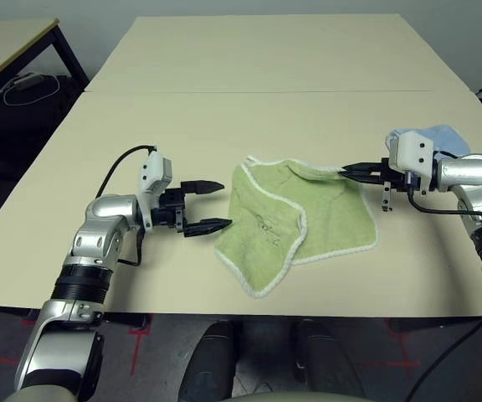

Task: Fold the towel and set it aside.

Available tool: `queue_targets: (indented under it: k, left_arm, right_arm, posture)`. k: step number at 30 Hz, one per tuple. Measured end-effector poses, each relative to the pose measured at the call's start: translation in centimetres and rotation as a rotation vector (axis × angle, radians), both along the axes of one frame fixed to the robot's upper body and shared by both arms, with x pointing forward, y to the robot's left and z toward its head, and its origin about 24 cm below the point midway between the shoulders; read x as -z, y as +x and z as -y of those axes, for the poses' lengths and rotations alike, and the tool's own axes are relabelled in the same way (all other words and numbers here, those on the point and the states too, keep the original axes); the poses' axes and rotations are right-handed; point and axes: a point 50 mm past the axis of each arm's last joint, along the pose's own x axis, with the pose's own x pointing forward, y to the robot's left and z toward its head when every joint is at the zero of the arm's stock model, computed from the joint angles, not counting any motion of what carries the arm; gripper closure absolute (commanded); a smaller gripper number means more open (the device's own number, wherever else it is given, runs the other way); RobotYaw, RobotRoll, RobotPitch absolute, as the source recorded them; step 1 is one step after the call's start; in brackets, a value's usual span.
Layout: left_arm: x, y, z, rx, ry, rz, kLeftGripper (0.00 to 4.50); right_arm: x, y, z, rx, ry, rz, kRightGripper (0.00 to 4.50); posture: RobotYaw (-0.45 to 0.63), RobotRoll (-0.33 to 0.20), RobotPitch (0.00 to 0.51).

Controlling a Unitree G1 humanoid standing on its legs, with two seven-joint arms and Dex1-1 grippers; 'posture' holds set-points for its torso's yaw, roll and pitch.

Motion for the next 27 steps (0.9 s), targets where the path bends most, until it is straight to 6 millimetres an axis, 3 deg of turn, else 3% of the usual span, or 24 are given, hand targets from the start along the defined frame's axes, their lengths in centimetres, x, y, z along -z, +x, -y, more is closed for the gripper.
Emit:
queue_targets:
  k: [14,21,27]
  left_arm:
    - [-0.8,0.4,-0.1,0.027,0.006,-0.012,0.00]
    - [-0.5,0.5,-0.2,0.003,0.007,0.002,0.00]
    - [-0.2,0.7,-0.4,-0.062,0.016,-0.004,0.00]
  right_arm:
    - [-0.3,0.2,-0.1,0.009,0.006,0.026,4.46]
    - [-3.6,1.6,0.1,0.069,0.068,0.179,4.46]
    - [-7.9,2.6,-0.6,0.120,0.207,0.435,4.46]
  posture:
    - [0.06,0.000,0.133]
    - [0.06,0.000,0.131]
    - [0.06,0.000,0.129]
